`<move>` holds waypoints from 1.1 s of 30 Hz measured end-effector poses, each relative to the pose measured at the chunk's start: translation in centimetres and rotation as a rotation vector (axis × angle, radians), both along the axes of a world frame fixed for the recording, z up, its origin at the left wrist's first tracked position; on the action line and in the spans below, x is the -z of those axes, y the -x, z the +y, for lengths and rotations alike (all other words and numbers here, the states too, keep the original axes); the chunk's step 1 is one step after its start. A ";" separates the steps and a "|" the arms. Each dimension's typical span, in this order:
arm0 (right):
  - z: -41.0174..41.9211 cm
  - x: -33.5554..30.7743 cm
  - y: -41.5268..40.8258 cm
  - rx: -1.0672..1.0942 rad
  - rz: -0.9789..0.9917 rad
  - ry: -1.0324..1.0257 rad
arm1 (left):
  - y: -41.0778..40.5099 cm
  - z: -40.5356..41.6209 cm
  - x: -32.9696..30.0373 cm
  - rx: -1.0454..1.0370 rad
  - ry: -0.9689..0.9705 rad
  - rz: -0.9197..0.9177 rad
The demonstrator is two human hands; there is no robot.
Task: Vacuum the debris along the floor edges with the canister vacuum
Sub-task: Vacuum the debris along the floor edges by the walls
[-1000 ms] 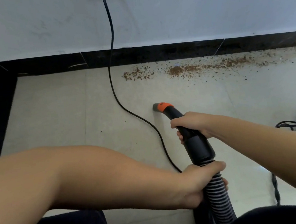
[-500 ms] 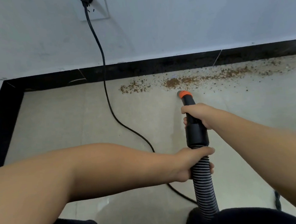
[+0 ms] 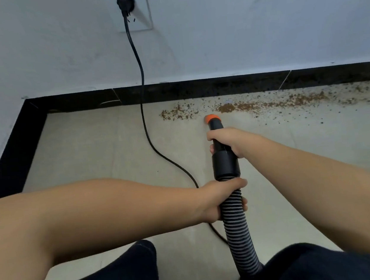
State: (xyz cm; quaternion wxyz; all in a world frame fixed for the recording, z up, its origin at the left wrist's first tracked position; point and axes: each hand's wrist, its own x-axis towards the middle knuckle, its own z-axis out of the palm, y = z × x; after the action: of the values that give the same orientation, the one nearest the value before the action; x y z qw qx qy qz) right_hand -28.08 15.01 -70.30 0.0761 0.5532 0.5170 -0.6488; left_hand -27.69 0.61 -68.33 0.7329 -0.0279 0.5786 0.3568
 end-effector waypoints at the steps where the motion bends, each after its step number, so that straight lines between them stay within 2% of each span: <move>1: -0.3 0.0 0.5 -0.021 0.001 0.005 | 0.2 -0.4 0.1 -0.017 0.005 -0.009; 8: -2.1 0.9 4.2 -0.102 0.056 0.057 | 2.4 -1.8 1.0 -0.126 0.032 -0.013; 13: -0.7 1.3 3.5 -0.039 0.053 0.091 | 2.6 -1.0 0.9 -0.073 0.004 -0.021; 18: -0.5 1.2 3.5 -0.050 0.027 0.068 | 2.6 -0.9 1.2 -0.076 -0.009 -0.042; 28: -4.2 1.6 10.4 -0.177 0.095 0.052 | 6.7 -3.3 2.2 -0.236 0.046 -0.004; 33: -3.0 1.0 10.4 -0.150 0.079 -0.009 | 7.7 -2.1 1.9 -0.186 0.030 -0.028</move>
State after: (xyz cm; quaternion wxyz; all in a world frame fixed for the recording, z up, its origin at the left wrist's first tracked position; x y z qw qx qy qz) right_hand -38.53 12.04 -71.26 0.1013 0.4872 0.5626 -0.6601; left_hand -35.41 -1.50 -70.20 0.7040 -0.0973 0.5686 0.4142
